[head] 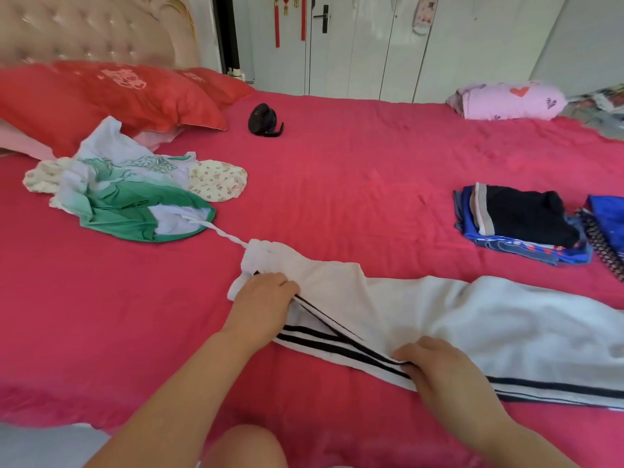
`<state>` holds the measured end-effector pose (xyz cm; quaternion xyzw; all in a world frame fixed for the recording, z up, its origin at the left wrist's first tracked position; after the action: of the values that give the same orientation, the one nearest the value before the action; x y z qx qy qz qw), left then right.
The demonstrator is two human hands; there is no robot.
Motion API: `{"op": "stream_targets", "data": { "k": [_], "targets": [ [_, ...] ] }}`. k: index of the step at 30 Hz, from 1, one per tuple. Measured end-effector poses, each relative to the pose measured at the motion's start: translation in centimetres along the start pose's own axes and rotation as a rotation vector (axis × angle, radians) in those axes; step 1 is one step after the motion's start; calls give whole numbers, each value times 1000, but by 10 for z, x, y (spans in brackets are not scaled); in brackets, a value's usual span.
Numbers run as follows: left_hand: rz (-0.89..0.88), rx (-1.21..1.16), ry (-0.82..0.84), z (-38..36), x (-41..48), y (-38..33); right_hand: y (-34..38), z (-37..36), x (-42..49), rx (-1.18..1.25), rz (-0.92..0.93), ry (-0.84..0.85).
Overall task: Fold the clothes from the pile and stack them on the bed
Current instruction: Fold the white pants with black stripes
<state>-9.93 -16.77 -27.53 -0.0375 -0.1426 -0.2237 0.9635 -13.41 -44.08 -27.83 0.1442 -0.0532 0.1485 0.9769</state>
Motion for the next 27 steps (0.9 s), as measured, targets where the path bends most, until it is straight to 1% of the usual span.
{"op": "stream_targets", "data": {
  "k": [2, 4, 5, 6, 7, 8, 10, 11, 12, 14, 17, 18, 20, 22, 23, 24, 25, 26, 27],
  "targets": [
    [-63, 6, 6, 6, -14, -7, -1, 2, 4, -58, -26, 57],
    [-157, 4, 63, 7, -31, -11, -6, 5, 5, -46, -61, 194],
    [-158, -26, 122, 7, -38, -11, -7, 8, 5, -27, -60, 246],
    [-122, -71, 168, 8, -40, -8, -4, 13, 7, -4, -52, 287],
    [-31, -172, 197, 11, -41, -3, 0, 16, 9, 10, -51, 320],
    [88, -320, 175, 17, -39, 1, 3, 19, 13, 11, -53, 339],
    [189, -467, -13, 28, -25, 8, 10, 23, 25, 14, -66, 293],
    [194, -428, -94, 31, -13, 13, 13, 24, 33, 21, -74, 234],
    [201, -376, -135, 32, -3, 19, 14, 25, 43, 30, -85, 173],
    [228, -272, -88, 25, 19, 35, 14, 24, 65, 35, -102, 84],
    [278, -84, 26, 12, 45, 59, 9, 16, 100, -30, -110, 31],
    [272, -18, 84, 9, 52, 64, 6, 14, 111, -82, -123, 37],
    [240, -18, 284, 1, 61, 70, -2, 10, 130, -220, -170, 118],
    [225, -75, 479, -10, 61, 72, -12, 3, 143, -284, -254, 291],
    [212, -82, 515, -14, 60, 72, -17, -2, 147, -269, -284, 377],
    [202, -76, 501, -15, 60, 74, -19, -6, 150, -253, -290, 433],
    [199, -52, 459, -14, 60, 77, -20, -9, 152, -237, -281, 447],
    [205, -11, 408, -9, 61, 80, -19, -9, 156, -219, -266, 412],
    [221, 42, 347, -3, 63, 85, -16, -7, 163, -192, -253, 328]
  ]
}}
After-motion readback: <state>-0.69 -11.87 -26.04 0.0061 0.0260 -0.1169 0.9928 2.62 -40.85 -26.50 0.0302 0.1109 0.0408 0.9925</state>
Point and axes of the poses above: each hand's wrist, its own x-axis towards the middle knuckle, its own z-axis out of the back of the hand, y = z × x, the point moved 2 cm from there along x, towards the middle knuckle, and after that the axes turned 10 degrees about -z, right-handed, at the moved point
